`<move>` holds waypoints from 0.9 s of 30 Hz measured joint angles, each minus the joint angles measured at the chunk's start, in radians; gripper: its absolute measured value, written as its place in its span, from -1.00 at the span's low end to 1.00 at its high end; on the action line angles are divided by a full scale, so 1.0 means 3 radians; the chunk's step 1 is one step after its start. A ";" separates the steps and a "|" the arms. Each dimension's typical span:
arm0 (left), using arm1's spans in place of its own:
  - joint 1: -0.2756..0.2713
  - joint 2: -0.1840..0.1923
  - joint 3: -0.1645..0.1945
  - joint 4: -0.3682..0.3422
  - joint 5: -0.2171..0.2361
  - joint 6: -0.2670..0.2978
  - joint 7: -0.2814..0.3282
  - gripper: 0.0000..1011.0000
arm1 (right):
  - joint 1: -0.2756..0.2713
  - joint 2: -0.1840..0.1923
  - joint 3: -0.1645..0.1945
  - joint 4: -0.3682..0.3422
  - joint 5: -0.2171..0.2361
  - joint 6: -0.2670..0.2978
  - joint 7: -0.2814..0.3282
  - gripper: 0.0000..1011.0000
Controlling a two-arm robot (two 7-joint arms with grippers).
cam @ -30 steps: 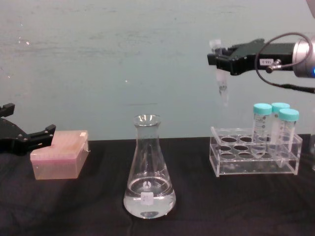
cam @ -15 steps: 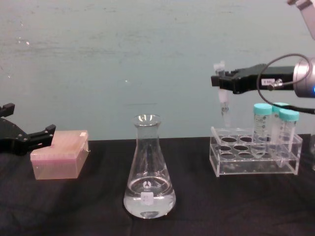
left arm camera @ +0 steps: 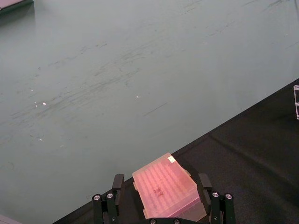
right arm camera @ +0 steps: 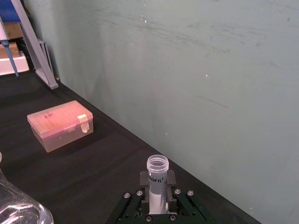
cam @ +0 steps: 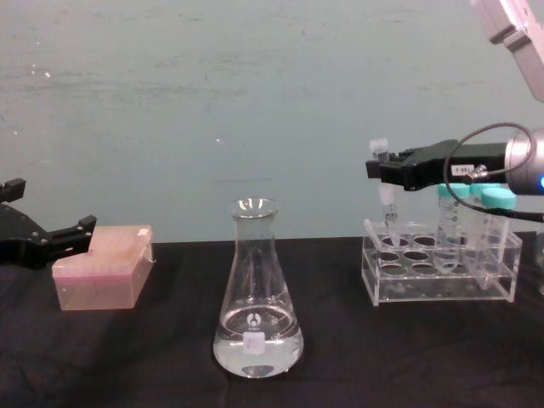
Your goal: Pour the liquid from the test tube into the beaker using one hand.
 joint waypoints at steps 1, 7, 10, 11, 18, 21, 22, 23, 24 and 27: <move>0.0000 0.0000 0.0000 0.0000 0.0000 0.0000 0.0000 0.98 | 0.0012 -0.0007 -0.0008 0.0036 0.0000 -0.0014 0.0009 -0.61; 0.0000 0.0000 0.0000 0.0000 0.0000 0.0000 0.0000 0.98 | 0.0049 -0.0026 -0.0028 0.0153 -0.0001 -0.0056 0.0050 -0.61; 0.0000 0.0000 0.0000 0.0000 0.0000 0.0000 0.0000 0.98 | 0.0067 -0.0039 -0.0038 0.0219 -0.0006 -0.0082 0.0076 -0.61; 0.0000 0.0000 0.0000 0.0000 0.0000 0.0000 0.0000 0.98 | 0.0070 -0.0042 -0.0040 0.0229 -0.0007 -0.0087 0.0081 -0.61; 0.0000 0.0000 0.0000 0.0000 0.0000 0.0000 0.0000 0.98 | 0.0075 -0.0053 -0.0046 0.0283 -0.0013 -0.0112 0.0104 -0.61; 0.0000 0.0000 0.0000 0.0000 0.0000 0.0000 0.0000 0.98 | 0.0077 -0.0058 -0.0046 0.0309 -0.0015 -0.0122 0.0111 -0.61; 0.0000 0.0000 0.0000 0.0000 0.0000 0.0000 0.0000 0.98 | 0.0077 -0.0058 -0.0046 0.0313 -0.0016 -0.0125 0.0112 -0.61; 0.0000 0.0000 0.0000 0.0000 0.0000 0.0000 0.0000 0.98 | 0.0078 -0.0058 -0.0046 0.0316 -0.0017 -0.0128 0.0112 -0.61; 0.0000 0.0000 0.0000 0.0000 0.0000 0.0000 0.0000 0.98 | 0.0078 -0.0059 -0.0046 0.0328 -0.0019 -0.0138 0.0115 -0.61; 0.0000 0.0000 0.0000 0.0000 0.0000 0.0000 0.0000 0.98 | 0.0084 -0.0062 -0.0046 0.0358 -0.0024 -0.0159 0.0124 -0.61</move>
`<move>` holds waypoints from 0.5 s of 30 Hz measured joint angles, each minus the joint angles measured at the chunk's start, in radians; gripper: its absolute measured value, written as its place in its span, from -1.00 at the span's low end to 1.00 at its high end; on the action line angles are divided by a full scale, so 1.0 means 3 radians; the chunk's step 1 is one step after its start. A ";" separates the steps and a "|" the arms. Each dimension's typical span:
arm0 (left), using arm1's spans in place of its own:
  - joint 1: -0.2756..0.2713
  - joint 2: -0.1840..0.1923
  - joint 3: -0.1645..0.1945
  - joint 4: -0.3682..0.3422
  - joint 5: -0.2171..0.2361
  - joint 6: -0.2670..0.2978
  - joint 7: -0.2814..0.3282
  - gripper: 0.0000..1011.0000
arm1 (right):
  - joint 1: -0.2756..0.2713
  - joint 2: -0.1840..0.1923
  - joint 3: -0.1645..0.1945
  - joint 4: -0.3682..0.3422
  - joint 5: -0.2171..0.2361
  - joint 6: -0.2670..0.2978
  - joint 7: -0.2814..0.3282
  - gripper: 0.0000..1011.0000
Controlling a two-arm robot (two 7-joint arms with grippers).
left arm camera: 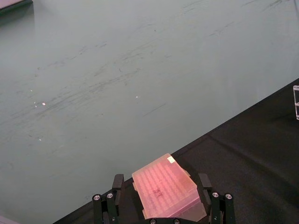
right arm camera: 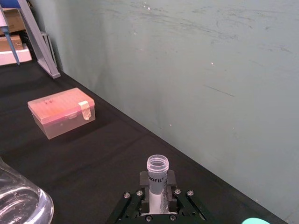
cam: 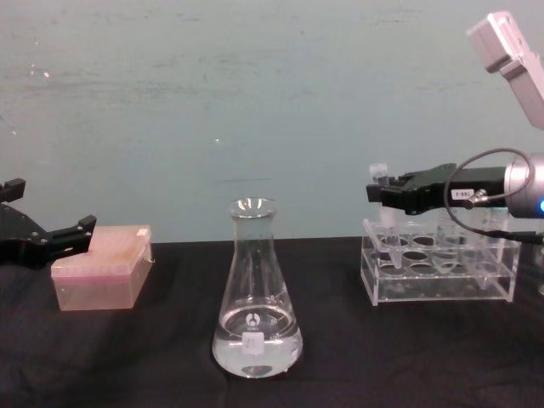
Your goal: Pour the liquid from the test tube into the beaker using one hand.
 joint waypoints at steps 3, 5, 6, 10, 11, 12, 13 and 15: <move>0.0000 0.0000 0.0000 0.0000 0.0000 0.0000 0.0000 0.98 | 0.0003 -0.0001 0.0000 0.0012 -0.0003 -0.0009 0.0003 -0.61; 0.0000 0.0000 0.0000 0.0000 0.0000 0.0000 0.0000 0.98 | 0.0013 -0.0006 0.0001 0.0037 -0.0014 -0.0026 0.0004 -0.61; 0.0000 0.0000 0.0000 0.0000 0.0000 0.0000 0.0000 0.98 | 0.0015 -0.0009 0.0002 0.0042 -0.0021 -0.0039 0.0004 -0.61; 0.0000 0.0000 0.0000 0.0000 0.0000 0.0000 0.0000 0.98 | 0.0016 -0.0011 0.0003 0.0046 -0.0026 -0.0050 0.0004 -0.61; 0.0000 0.0000 0.0000 0.0000 0.0000 0.0000 0.0000 0.98 | 0.0016 -0.0011 0.0004 0.0046 -0.0026 -0.0050 0.0004 -0.61; 0.0000 0.0000 0.0000 0.0000 0.0000 0.0000 0.0000 0.98 | 0.0016 -0.0011 0.0004 0.0046 -0.0026 -0.0050 0.0004 -0.61; 0.0000 0.0000 0.0000 0.0000 0.0000 0.0000 0.0000 0.98 | 0.0016 -0.0011 0.0004 0.0046 -0.0026 -0.0050 0.0004 -0.61; 0.0000 0.0000 0.0000 0.0000 0.0000 0.0000 0.0000 0.98 | 0.0016 -0.0011 0.0004 0.0046 -0.0026 -0.0049 0.0003 -0.61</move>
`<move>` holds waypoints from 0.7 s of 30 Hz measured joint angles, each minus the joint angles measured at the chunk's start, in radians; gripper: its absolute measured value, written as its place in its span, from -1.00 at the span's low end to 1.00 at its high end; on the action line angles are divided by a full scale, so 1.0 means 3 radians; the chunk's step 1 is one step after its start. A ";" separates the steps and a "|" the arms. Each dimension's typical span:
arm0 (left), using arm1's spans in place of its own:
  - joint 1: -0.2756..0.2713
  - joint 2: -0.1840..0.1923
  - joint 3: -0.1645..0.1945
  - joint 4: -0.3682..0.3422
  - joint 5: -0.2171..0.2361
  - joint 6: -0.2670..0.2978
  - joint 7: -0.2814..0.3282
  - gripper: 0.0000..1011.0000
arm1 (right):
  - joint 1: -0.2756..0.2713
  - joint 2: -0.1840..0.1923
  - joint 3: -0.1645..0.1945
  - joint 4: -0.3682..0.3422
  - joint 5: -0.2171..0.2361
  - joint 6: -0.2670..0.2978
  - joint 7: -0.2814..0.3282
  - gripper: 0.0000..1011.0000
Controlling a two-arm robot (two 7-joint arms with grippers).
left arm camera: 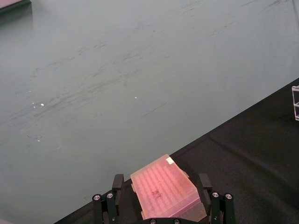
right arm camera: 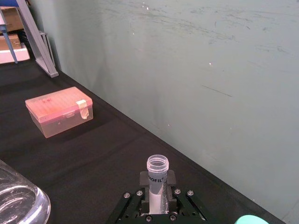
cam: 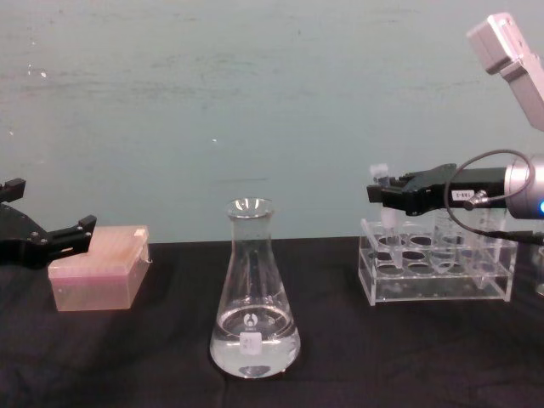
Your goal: Pour the liquid from the test tube into the beaker using one hand.
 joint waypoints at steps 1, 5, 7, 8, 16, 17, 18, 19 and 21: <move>0.0000 0.0000 0.0000 0.0000 0.0000 0.0000 0.0000 0.98 | 0.0000 0.0000 0.0000 0.0000 0.0000 0.0000 0.0000 -0.61; 0.0000 0.0000 0.0000 0.0000 0.0000 0.0000 0.0000 0.98 | 0.0000 0.0001 0.0000 0.0000 0.0000 0.0003 0.0000 -0.61; 0.0000 0.0000 0.0000 0.0000 0.0000 0.0000 0.0000 0.98 | 0.0000 0.0001 0.0000 0.0000 0.0000 0.0003 -0.0001 -0.61; 0.0000 0.0000 0.0000 0.0000 0.0000 0.0000 0.0000 0.98 | 0.0000 0.0002 0.0000 0.0000 0.0000 0.0003 -0.0001 -0.60; 0.0000 0.0000 0.0000 0.0000 0.0000 0.0000 0.0000 0.98 | -0.0002 0.0002 0.0000 0.0000 0.0000 0.0006 -0.0002 -0.18; 0.0000 0.0000 0.0000 0.0000 0.0000 0.0000 0.0000 0.98 | -0.0003 0.0002 0.0000 0.0000 0.0001 0.0006 -0.0002 -0.16; 0.0000 0.0000 0.0000 0.0000 0.0000 0.0000 0.0000 0.98 | -0.0003 0.0002 0.0000 0.0000 0.0001 0.0006 -0.0002 -0.06; 0.0000 0.0000 0.0000 0.0000 0.0000 0.0000 0.0000 0.98 | -0.0003 0.0002 0.0000 0.0000 0.0001 0.0007 -0.0002 0.02; 0.0000 0.0000 0.0000 0.0000 0.0000 0.0000 0.0000 0.98 | -0.0004 0.0002 0.0000 0.0000 0.0002 0.0007 -0.0002 0.14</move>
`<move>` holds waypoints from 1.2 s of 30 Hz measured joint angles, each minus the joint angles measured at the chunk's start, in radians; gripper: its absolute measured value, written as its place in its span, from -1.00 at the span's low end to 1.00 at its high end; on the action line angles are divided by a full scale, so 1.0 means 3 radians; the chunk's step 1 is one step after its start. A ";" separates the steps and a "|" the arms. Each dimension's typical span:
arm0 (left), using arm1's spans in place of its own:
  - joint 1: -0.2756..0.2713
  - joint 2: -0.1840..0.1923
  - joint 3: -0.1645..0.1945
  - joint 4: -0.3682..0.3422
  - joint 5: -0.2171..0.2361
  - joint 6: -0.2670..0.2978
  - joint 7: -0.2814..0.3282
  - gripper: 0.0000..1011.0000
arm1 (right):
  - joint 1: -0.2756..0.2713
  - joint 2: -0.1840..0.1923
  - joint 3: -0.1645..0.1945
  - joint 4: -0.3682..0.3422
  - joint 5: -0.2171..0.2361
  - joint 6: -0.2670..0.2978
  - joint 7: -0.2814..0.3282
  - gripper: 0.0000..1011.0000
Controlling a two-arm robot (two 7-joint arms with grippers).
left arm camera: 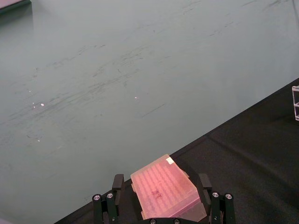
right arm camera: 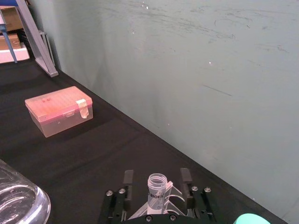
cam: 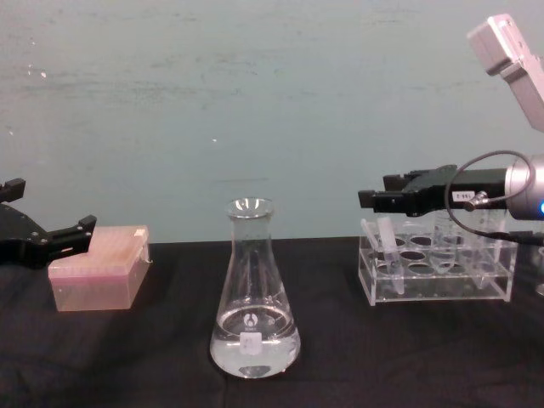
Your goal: Pour the liquid from the test tube into the beaker using one hand.
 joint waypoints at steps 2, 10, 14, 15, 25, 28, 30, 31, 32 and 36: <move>0.0000 0.0000 0.0000 0.0000 0.0000 0.0000 0.0000 0.98 | -0.0001 0.0000 0.0000 0.0000 0.0001 0.0001 0.0000 0.25; 0.0000 0.0000 0.0000 0.0000 0.0000 0.0000 0.0000 0.98 | -0.0001 0.0000 0.0000 0.0000 0.0003 0.0001 0.0000 0.73; 0.0000 0.0000 0.0000 0.0000 0.0000 0.0000 0.0000 0.98 | -0.0001 0.0000 0.0000 0.0000 0.0003 0.0001 0.0000 0.93; 0.0000 0.0000 0.0000 0.0000 0.0000 0.0000 0.0000 0.98 | -0.0001 0.0000 0.0000 0.0000 0.0003 0.0001 0.0000 0.98; 0.0000 0.0000 0.0000 0.0000 0.0000 0.0000 0.0000 0.98 | 0.0000 0.0000 0.0000 0.0000 0.0003 0.0001 0.0000 0.98; 0.0000 0.0000 0.0000 0.0000 0.0000 0.0000 0.0000 0.98 | -0.0001 0.0000 0.0000 0.0000 0.0003 0.0001 0.0000 0.98; 0.0000 0.0000 0.0000 0.0000 0.0000 0.0000 0.0000 0.98 | -0.0001 0.0000 0.0000 0.0000 0.0003 0.0001 0.0000 0.98; 0.0000 0.0000 0.0000 0.0000 0.0000 0.0000 0.0000 0.98 | 0.0000 0.0000 0.0000 0.0000 0.0003 0.0001 0.0000 0.98; 0.0000 0.0000 0.0000 0.0000 0.0000 0.0000 0.0000 0.98 | -0.0001 0.0000 0.0000 0.0000 0.0003 0.0001 0.0000 0.98; 0.0000 0.0000 0.0000 0.0000 0.0000 0.0000 0.0000 0.98 | 0.0000 0.0000 0.0000 0.0000 0.0003 0.0001 0.0000 0.98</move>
